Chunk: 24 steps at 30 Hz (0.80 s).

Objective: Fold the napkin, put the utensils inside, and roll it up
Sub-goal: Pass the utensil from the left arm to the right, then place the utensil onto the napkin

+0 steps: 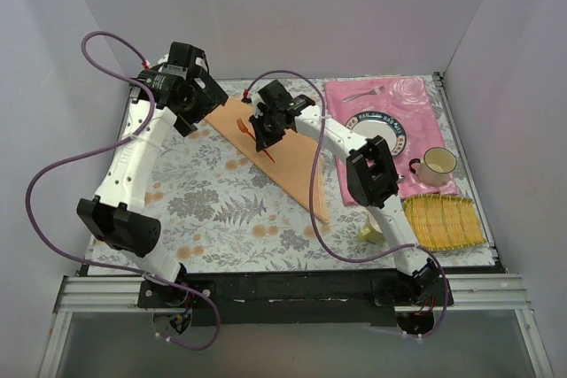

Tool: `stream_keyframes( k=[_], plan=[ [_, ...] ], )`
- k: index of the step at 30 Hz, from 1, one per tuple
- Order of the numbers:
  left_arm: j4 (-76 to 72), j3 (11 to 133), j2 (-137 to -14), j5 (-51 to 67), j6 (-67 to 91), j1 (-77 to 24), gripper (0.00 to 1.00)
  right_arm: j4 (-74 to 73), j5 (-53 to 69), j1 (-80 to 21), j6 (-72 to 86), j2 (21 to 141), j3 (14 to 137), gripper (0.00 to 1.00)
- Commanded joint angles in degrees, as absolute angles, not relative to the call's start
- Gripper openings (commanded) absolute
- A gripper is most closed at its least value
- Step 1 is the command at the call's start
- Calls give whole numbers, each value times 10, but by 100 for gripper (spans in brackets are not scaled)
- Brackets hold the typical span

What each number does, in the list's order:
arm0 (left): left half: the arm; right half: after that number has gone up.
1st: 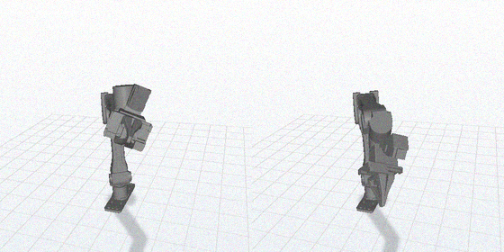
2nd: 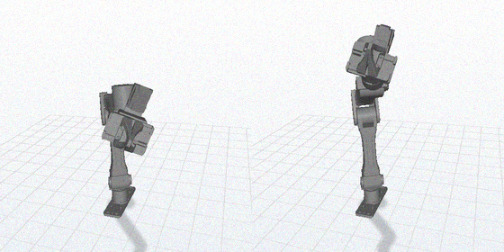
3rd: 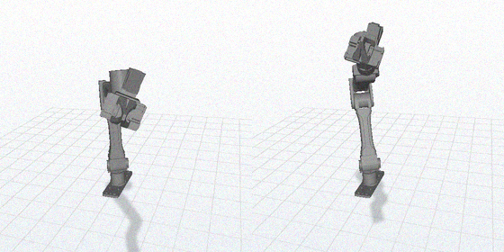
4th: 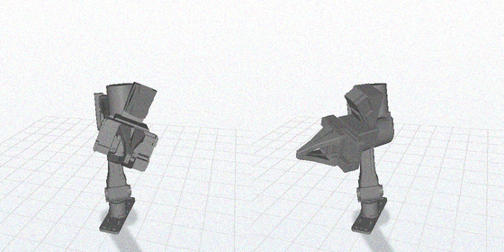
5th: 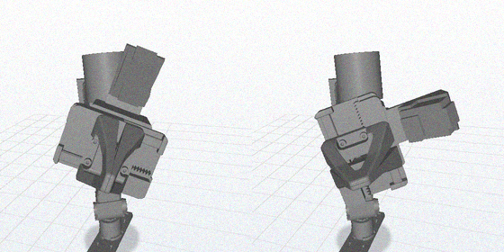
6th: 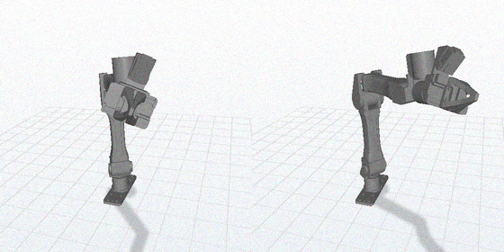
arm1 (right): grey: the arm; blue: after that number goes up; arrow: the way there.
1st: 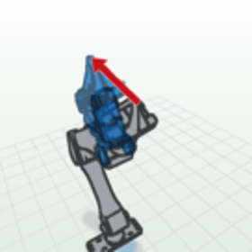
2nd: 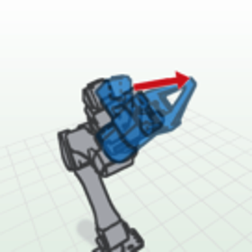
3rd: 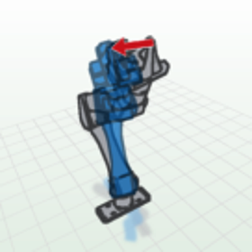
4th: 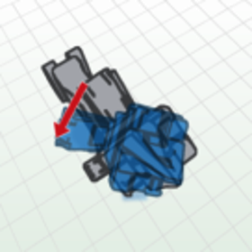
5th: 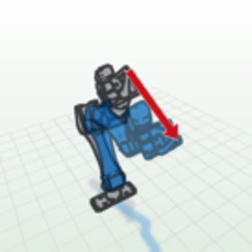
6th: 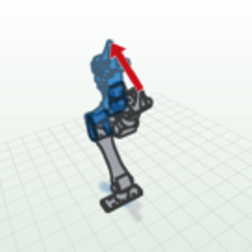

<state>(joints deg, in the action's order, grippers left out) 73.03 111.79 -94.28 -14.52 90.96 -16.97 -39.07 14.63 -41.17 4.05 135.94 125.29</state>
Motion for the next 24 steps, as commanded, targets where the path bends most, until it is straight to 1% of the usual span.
stream_keyframes(
  k=[1, 9, 15, 21, 24],
  plan=[
    [748, 1096, -887, -140, 907, -158, 89, -389, 98, -420, 13, 1375, 1303, 1],
    [720, 1068, -888, -71, 904, -157, 86, -380, 73, -435, 4, 1406, 1307, 1],
    [701, 1042, -873, -62, 897, -157, 86, -367, 76, -434, 2, 1431, 1327, 1],
    [703, 1051, -876, -66, 888, -157, 86, -358, 69, -434, 3, 1449, 1345, 6],
    [703, 1051, -877, -66, 886, -156, 86, -359, 65, -435, 2, 1451, 1340, 6]
  ],
)
